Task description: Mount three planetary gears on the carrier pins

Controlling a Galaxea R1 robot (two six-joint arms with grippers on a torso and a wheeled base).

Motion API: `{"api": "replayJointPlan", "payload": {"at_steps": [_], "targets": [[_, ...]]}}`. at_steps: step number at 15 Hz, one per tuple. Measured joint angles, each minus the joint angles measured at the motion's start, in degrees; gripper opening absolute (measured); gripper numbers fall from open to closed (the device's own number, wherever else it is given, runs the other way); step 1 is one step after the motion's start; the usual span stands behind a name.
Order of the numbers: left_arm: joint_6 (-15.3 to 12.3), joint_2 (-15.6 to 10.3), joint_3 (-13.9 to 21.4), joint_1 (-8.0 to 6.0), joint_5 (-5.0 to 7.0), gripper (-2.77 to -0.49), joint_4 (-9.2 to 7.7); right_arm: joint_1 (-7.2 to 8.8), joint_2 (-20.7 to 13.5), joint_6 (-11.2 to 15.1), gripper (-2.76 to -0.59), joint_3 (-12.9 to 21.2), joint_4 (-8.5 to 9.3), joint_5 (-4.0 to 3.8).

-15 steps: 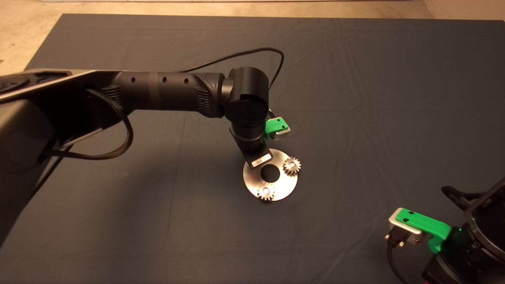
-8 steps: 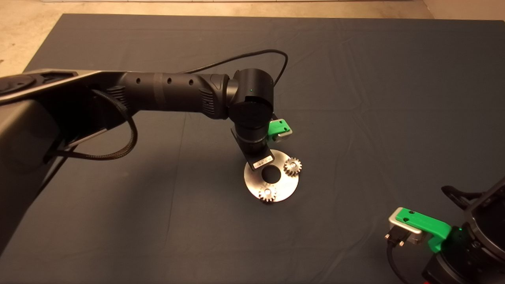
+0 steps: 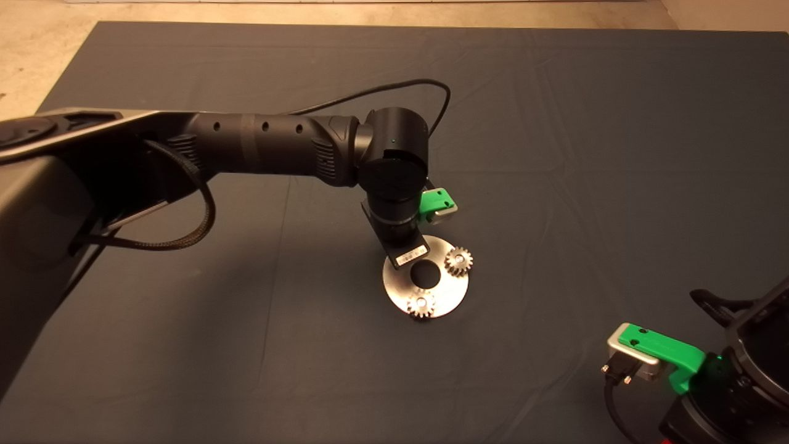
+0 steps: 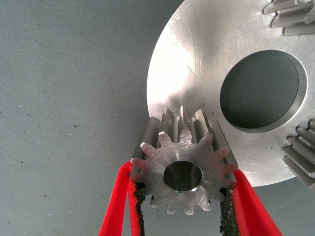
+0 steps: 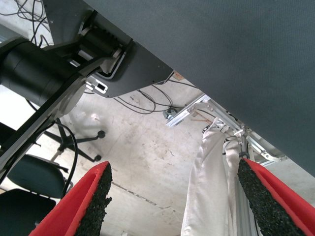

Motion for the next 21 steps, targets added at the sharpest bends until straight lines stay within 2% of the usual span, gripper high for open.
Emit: {"api": "replayJointPlan", "payload": {"at_steps": [4,21], "targets": [[0.0,0.0,0.1,0.21,0.02,-2.62,-0.39,0.0,0.0,0.0,-1.47,0.0,0.0,0.0],[0.1,0.0,0.6,0.84,0.71,-2.62,-0.05,0.28,0.0,0.0,-1.47,0.0,0.0,0.0]]}}
